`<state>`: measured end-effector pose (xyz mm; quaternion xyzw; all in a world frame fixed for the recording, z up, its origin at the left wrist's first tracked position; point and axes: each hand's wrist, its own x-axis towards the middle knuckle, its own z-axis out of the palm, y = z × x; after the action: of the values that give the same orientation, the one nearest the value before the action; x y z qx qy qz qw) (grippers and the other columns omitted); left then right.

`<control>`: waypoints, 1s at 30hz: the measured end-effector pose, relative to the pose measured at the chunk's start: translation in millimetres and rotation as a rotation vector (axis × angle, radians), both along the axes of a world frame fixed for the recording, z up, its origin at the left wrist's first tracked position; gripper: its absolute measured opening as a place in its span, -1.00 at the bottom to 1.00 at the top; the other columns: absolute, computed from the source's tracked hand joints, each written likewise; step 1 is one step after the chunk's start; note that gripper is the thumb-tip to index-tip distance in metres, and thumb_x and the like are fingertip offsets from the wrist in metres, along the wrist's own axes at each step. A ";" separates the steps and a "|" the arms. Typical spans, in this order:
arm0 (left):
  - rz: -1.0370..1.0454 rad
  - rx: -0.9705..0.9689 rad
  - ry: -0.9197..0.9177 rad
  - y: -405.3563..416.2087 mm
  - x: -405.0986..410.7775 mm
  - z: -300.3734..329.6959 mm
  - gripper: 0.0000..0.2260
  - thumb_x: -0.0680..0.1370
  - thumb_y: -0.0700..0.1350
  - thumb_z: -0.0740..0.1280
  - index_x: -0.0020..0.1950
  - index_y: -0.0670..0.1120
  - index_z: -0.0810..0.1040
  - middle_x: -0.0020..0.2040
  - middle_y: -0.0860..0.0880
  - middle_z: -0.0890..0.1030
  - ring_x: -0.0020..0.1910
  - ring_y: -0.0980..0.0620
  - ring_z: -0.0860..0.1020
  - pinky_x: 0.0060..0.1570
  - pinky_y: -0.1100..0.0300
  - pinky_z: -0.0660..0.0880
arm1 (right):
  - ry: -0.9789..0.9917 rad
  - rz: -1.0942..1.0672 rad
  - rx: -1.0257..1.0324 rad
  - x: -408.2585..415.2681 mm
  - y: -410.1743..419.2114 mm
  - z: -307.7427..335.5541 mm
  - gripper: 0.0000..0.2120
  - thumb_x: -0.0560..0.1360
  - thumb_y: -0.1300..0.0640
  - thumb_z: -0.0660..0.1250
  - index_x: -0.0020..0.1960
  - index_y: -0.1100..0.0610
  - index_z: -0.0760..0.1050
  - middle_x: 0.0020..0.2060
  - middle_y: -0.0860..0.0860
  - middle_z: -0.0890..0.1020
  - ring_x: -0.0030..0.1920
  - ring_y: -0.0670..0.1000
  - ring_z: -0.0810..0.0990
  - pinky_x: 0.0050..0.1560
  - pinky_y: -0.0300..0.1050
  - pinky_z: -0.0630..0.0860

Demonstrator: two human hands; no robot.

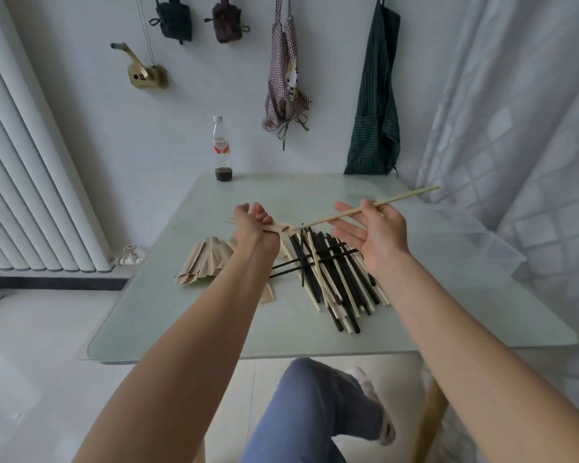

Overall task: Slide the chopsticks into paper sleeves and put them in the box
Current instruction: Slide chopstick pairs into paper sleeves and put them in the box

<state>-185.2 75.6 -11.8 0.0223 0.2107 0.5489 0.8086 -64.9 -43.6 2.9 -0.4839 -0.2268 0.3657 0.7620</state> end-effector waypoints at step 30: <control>0.097 -0.058 -0.171 39.3 10.4 -12.9 -0.88 0.62 -0.17 0.15 0.08 -0.17 0.42 -0.29 -0.07 0.54 -0.52 0.06 0.52 -0.31 0.20 0.53 | 0.150 0.030 -0.036 -5.7 54.8 -27.1 -0.97 0.54 0.28 0.29 -0.06 0.23 0.49 -0.14 0.13 0.65 -0.21 0.07 0.69 -0.19 -0.07 0.65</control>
<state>-174.9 114.9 -24.7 -0.0583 0.1577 0.5810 0.7964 -70.6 11.1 -24.1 -0.4654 -0.1697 0.4165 0.7624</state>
